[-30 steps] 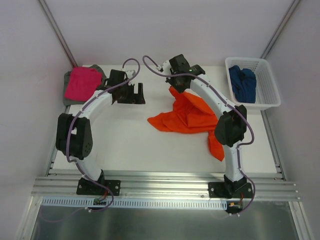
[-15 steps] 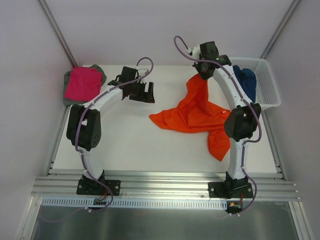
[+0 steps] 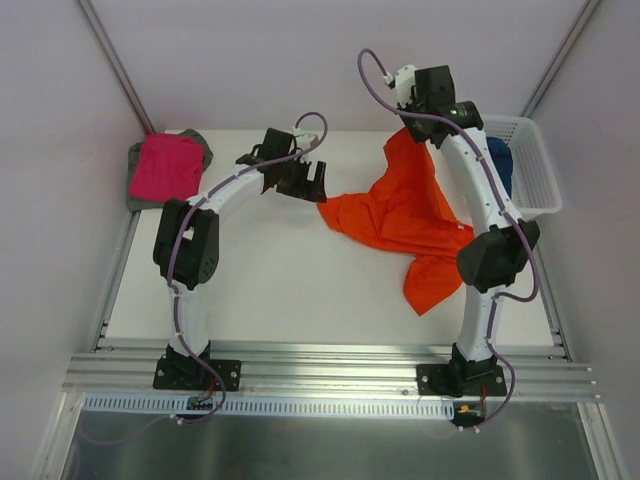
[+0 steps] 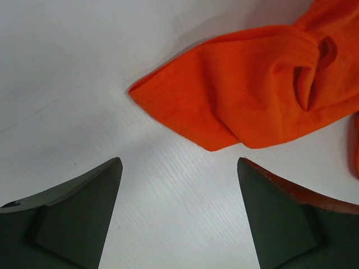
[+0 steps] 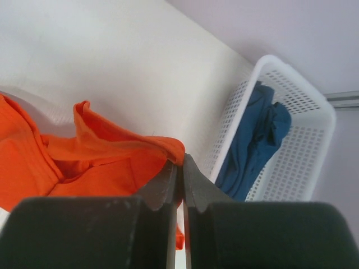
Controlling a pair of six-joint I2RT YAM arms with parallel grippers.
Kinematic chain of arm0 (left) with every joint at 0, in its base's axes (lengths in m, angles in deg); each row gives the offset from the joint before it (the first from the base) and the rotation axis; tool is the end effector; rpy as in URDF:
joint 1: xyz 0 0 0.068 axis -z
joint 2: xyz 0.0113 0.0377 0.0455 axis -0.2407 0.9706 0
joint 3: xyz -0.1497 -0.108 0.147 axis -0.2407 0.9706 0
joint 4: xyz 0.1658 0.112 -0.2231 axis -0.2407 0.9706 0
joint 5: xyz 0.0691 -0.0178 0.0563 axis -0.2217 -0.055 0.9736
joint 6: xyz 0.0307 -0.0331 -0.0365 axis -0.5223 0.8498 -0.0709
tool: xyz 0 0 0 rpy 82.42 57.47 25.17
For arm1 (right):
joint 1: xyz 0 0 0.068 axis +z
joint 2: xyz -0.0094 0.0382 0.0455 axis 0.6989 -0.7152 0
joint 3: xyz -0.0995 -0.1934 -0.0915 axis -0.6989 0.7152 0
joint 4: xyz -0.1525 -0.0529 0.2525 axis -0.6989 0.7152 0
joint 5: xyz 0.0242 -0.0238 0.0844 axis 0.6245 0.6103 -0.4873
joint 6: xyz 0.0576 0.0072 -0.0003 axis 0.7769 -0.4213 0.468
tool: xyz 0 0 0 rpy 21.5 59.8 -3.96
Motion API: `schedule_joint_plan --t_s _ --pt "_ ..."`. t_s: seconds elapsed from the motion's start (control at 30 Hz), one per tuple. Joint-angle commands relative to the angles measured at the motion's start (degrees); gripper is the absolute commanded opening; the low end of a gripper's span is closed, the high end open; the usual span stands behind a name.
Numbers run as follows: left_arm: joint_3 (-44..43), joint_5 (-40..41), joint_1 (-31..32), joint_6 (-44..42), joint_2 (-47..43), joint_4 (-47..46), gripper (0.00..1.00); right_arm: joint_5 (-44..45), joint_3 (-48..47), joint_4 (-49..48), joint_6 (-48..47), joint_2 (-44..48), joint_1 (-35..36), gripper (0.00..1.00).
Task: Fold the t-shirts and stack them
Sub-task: Flatten the tshirt out
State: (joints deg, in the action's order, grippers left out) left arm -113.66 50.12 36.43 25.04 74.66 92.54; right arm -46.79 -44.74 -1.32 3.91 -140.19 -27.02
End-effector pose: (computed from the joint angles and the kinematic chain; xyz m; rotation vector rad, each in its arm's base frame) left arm 0.4456 -0.2013 0.1895 0.5459 2.2420 -0.6850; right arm 0.4617 0.1357 0.3743 -0.9535 1.9523 -0.4369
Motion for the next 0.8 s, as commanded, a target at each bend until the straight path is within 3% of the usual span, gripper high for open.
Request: schedule_joint_plan --t_s 0.0,0.23,0.33,0.47,0.77 --pt "-5.46 0.07 -0.18 -0.03 1.06 -0.95 0.85 1.23 -3.28 -3.12 0.24 9.56 0.17 0.01" --pt "-6.43 2.0 -1.41 2.08 -0.44 -2.27 0.87 2.55 -7.5 -6.38 0.59 13.61 0.87 0.01" --pt "-11.43 1.13 -2.37 1.38 2.37 -2.62 0.87 2.64 -6.89 -5.77 0.85 15.28 2.36 0.01" --pt "-21.27 0.69 -2.46 0.59 7.2 -3.5 0.88 3.52 -4.79 -6.21 -0.82 17.39 4.74 0.01" --pt "-25.23 -5.02 -1.85 4.1 13.09 -6.22 0.89 -2.1 5.85 2.3 5.58 23.72 5.09 0.01"
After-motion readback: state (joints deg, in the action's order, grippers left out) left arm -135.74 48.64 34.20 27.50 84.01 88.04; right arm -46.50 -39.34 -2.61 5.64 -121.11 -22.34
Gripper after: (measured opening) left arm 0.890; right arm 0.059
